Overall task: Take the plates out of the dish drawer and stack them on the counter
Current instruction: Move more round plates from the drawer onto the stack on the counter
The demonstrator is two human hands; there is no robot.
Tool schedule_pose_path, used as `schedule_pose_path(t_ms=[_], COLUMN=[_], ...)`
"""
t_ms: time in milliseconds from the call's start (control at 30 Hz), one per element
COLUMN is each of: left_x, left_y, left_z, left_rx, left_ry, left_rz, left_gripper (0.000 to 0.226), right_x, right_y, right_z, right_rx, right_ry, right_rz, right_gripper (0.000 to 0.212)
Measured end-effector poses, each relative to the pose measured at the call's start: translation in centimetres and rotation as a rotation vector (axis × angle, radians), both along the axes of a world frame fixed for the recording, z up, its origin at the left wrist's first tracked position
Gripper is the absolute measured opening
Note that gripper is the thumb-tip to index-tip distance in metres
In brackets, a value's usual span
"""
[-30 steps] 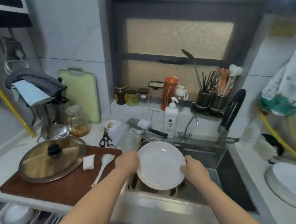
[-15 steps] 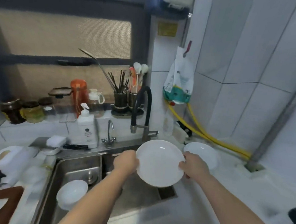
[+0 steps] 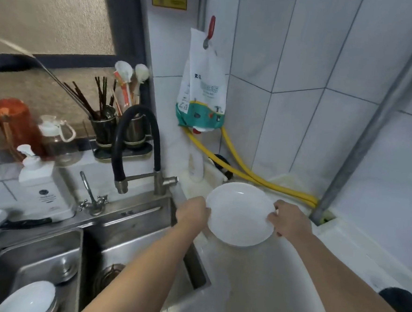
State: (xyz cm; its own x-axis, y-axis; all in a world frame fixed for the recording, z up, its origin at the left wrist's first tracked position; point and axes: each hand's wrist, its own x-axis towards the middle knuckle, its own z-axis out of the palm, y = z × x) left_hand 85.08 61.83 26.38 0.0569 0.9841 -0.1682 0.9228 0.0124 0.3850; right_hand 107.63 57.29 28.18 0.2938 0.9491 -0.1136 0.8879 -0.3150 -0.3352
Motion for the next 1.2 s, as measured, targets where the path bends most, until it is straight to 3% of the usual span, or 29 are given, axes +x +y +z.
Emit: schedule_pose_path(t_ms=[167,467,1200], left_x=[2.5,5.3,5.7], left_y=[3.7,8.6,10.6], left_z=[-1.6,-5.3,-8.4], left_rx=[-0.019,-0.021,-0.051], left_ry=[-0.003,0.105,0.053], left_rz=[-0.041,-0.064,-0.037], left_gripper=[0.026,0.029,0.031], right_x=[2.1,4.7,5.5], right_y=[2.7,6.7,8.5], right_z=[-1.9,-6.3,-10.2], right_rx=[-0.046,-0.107,-0.066], right_ry=[-0.018,-0.074,-0.085], right_rz=[-0.050,-0.052,-0.082], right_gripper=[0.009,0.007,0.008])
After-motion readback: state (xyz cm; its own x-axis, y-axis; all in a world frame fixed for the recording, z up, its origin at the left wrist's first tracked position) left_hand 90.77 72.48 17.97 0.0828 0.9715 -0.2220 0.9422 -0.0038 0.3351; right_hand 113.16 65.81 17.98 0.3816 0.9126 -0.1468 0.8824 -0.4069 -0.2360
